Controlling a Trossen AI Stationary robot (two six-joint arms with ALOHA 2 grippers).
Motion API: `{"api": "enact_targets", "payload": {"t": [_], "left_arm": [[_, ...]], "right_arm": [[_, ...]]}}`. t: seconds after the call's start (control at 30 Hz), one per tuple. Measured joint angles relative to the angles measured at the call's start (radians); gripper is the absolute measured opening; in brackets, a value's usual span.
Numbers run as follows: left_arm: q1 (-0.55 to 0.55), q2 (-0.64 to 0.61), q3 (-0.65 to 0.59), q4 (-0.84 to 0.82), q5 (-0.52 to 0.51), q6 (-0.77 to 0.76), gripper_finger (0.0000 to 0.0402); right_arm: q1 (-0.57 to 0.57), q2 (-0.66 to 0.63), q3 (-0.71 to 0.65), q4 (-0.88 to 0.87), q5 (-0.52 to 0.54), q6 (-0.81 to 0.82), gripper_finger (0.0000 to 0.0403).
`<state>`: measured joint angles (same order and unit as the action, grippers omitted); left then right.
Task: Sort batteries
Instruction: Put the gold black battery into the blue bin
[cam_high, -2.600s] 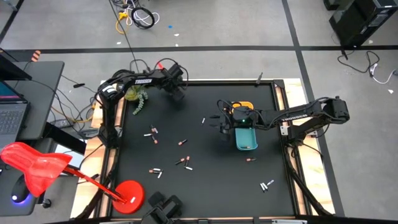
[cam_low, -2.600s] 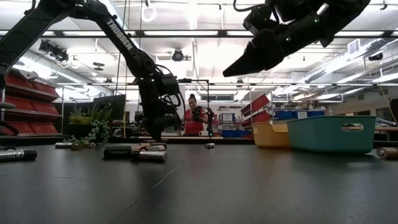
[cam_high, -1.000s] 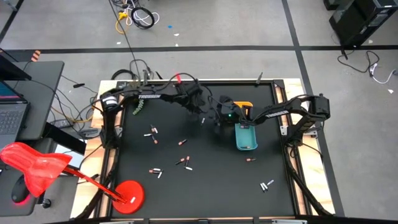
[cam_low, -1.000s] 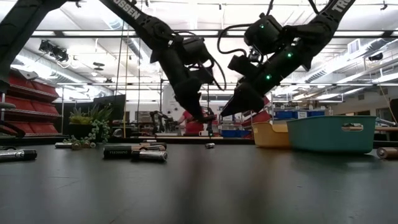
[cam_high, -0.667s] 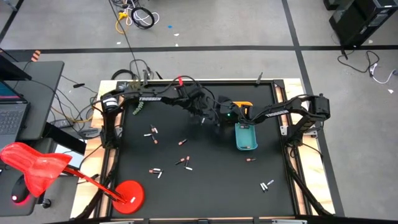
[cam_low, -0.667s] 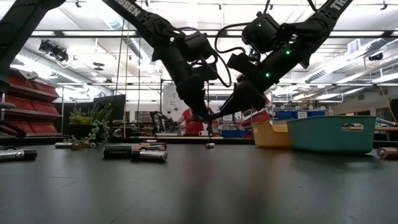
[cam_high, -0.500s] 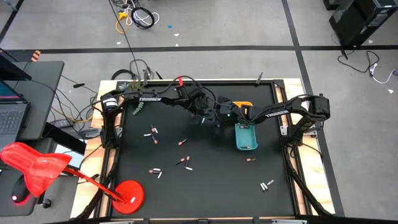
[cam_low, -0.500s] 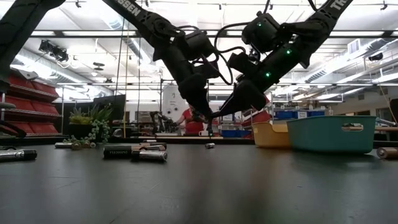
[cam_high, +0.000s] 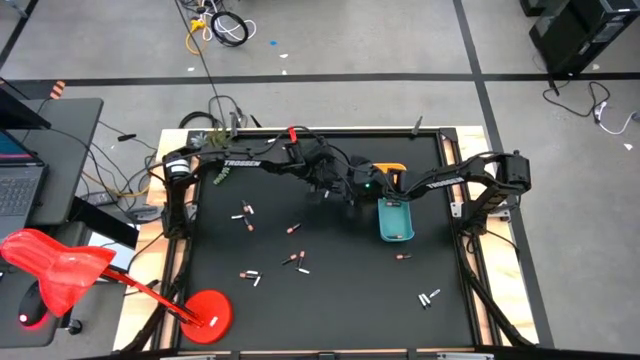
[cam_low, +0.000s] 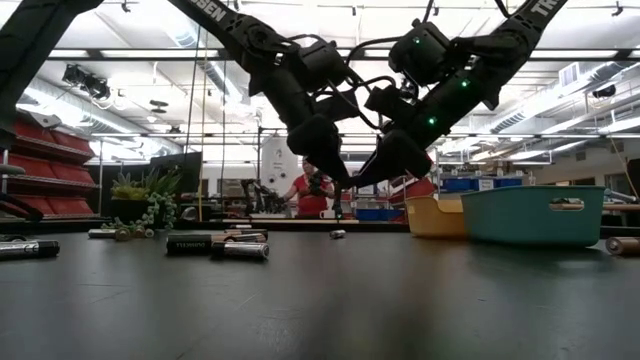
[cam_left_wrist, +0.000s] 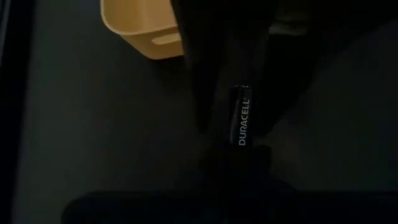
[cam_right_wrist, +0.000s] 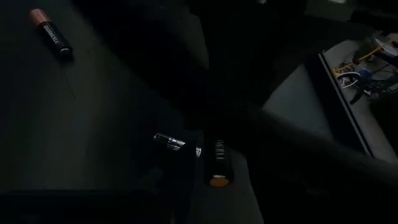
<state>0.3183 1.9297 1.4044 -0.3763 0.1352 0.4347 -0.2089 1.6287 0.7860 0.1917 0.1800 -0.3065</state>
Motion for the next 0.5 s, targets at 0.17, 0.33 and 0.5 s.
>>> {"api": "enact_targets", "payload": {"t": [0.17, 0.33, 0.5], "left_arm": [[0.000, 0.000, 0.000, 0.019, -0.002, 0.000, 0.0000], [0.000, 0.000, 0.000, 0.015, -0.003, 0.000, 0.0000], [-0.008, 0.000, 0.000, 0.019, -0.010, -0.028, 0.0009]], "right_arm": [[0.000, 0.000, 0.000, -0.009, -0.019, -0.001, 0.0127], [0.000, 0.000, 0.000, -0.013, -0.020, -0.013, 0.0049], [0.000, 0.000, 0.000, -0.012, -0.020, -0.015, 0.0049]]}}
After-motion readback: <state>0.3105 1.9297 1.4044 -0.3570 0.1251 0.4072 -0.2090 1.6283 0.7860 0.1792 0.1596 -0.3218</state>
